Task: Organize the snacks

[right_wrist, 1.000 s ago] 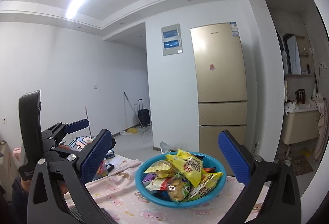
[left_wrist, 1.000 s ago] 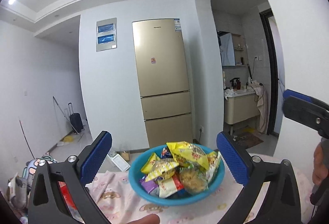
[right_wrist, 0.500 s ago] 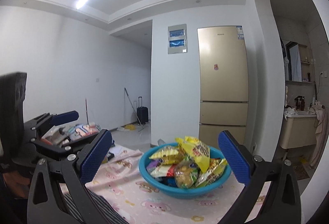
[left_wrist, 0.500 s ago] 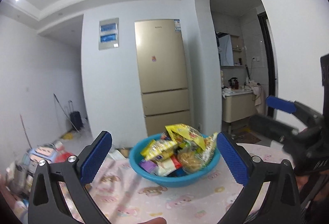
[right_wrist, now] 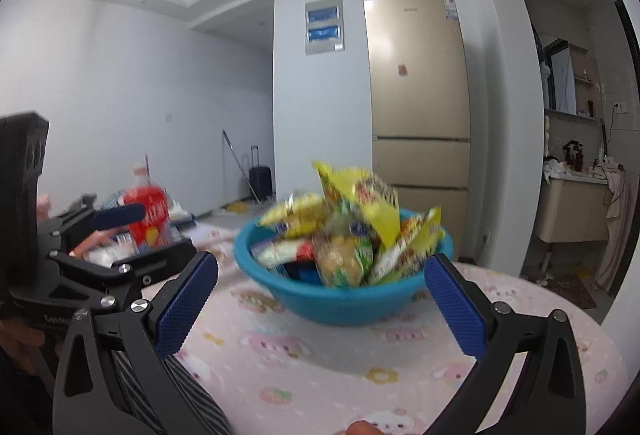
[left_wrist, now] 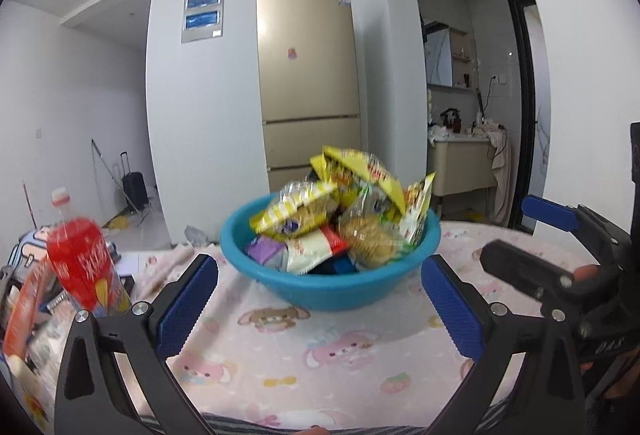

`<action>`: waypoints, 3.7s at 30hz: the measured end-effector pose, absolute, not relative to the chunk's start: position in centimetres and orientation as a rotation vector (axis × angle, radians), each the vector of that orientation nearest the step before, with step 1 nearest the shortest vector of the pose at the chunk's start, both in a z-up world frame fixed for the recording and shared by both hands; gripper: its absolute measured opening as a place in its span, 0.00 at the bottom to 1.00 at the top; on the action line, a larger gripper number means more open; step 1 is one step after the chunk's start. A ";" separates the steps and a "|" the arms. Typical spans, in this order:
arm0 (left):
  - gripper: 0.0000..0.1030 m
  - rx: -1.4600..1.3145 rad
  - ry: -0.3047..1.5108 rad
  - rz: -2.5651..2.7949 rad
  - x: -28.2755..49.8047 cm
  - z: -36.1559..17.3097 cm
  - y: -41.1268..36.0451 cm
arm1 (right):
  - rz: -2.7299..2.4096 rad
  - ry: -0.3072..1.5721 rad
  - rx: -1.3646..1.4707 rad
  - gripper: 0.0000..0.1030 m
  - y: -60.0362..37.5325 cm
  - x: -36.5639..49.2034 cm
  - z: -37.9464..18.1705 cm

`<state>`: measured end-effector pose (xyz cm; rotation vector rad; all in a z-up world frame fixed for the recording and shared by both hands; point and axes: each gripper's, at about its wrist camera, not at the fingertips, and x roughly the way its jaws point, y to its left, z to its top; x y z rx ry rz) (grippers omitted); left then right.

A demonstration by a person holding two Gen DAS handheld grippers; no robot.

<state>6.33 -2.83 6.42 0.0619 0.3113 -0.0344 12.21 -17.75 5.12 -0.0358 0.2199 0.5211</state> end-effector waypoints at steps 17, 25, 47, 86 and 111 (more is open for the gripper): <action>1.00 0.085 0.368 0.024 7.7 3.0 -3.8 | 0.534 0.349 -0.059 1.00 -17.6 13.2 1.9; 1.00 0.080 0.372 0.018 7.7 2.9 -3.7 | 0.534 0.351 -0.067 1.00 -17.5 13.2 2.0; 1.00 0.083 0.371 0.020 7.8 2.9 -3.7 | 0.523 0.360 -0.067 1.00 -17.6 13.5 1.9; 1.00 0.084 0.375 0.018 7.7 2.7 -3.5 | 0.509 0.360 -0.079 1.00 -17.5 13.6 1.8; 1.00 0.083 0.379 0.014 7.8 2.6 -3.5 | 0.502 0.365 -0.081 1.00 -17.5 13.5 1.7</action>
